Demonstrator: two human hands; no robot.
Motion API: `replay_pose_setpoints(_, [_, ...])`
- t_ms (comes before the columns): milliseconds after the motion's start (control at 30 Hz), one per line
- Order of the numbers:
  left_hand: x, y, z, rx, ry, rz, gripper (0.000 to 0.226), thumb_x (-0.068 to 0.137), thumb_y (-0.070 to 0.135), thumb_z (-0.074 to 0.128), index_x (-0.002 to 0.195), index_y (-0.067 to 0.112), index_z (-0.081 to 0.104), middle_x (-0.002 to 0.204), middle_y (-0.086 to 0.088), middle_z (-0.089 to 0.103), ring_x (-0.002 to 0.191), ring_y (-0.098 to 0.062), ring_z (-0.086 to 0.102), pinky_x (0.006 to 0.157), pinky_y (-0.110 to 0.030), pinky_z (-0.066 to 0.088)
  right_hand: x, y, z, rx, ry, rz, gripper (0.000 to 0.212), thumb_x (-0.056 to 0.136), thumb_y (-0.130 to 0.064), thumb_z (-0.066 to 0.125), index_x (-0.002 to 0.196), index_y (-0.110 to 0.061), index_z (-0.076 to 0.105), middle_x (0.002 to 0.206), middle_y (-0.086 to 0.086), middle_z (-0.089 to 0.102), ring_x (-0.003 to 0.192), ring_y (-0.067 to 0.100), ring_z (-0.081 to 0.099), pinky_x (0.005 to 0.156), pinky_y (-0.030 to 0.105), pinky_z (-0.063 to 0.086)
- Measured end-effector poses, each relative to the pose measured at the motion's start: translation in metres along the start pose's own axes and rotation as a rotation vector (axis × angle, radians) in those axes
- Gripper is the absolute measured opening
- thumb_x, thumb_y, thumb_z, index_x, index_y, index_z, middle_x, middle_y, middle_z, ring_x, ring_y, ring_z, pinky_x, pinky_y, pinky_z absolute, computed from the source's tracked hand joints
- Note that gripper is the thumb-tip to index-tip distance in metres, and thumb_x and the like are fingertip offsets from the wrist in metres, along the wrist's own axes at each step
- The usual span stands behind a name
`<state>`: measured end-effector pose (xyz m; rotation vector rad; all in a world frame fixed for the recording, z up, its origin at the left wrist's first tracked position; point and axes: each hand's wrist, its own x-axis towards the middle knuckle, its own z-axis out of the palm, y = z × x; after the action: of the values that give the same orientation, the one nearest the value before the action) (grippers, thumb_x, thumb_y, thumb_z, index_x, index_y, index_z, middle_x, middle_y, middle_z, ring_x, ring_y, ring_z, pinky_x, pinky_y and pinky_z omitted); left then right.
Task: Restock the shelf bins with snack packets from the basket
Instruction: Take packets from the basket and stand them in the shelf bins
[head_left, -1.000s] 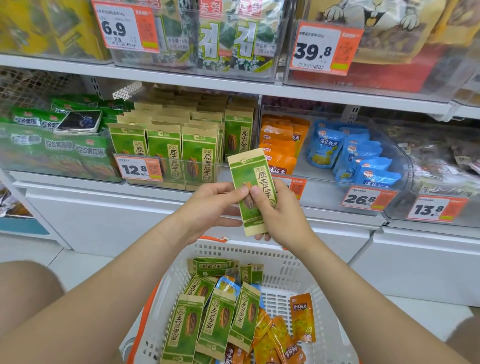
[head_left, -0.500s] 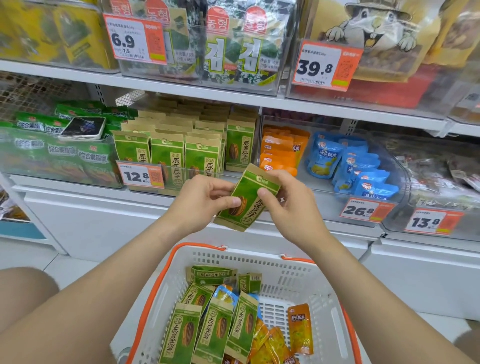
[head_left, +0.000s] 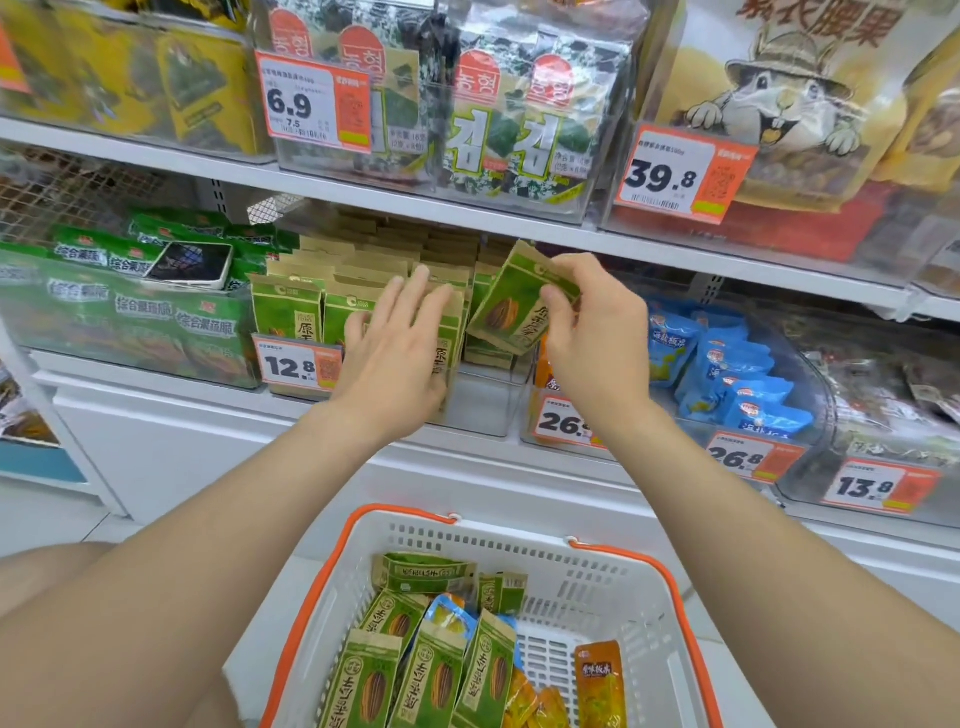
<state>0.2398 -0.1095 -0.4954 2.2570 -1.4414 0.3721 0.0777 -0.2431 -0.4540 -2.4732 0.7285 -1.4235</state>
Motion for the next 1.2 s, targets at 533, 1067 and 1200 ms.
replay_pose_setpoints(533, [0.034,-0.016,0.004,0.139,-0.061,-0.028,0.085,0.085,0.045,0.084,0.152,0.026,0.035,0.169,-0.002,0.027,0.161,-0.028,0.010,0.120,-0.068,0.015,0.053,0.001,0.073,-0.707,-0.591,0.124,0.035,0.083,-0.014,0.069,0.115,-0.019,0.057,0.115,0.016,0.067,0.129,0.042,0.044,0.108,0.056,0.030])
replay_pose_setpoints(1067, [0.032,-0.013,0.009,0.124,-0.018,-0.070,0.080,0.082,0.040,0.087,0.146,0.025,0.041,0.168,0.000,0.032,0.160,-0.026,0.014,0.121,-0.066,0.016,0.048,0.015,0.101,-0.821,-0.280,0.103,0.061,0.077,-0.029,0.083,0.131,-0.014,0.056,0.132,0.018,0.055,0.119,0.041,0.052,0.094,0.048,0.042])
replay_pose_setpoints(1200, [0.026,-0.010,0.013,0.108,0.051,-0.101,0.085,0.079,0.035,0.090,0.146,0.021,0.040,0.171,-0.011,0.022,0.161,-0.032,0.010,0.123,-0.062,0.016,0.027,0.011,0.094,-0.669,-0.221,0.025,0.032,0.079,-0.023,0.067,0.110,-0.017,0.063,0.119,0.012,0.059,0.107,0.035,0.051,0.086,0.046,0.038])
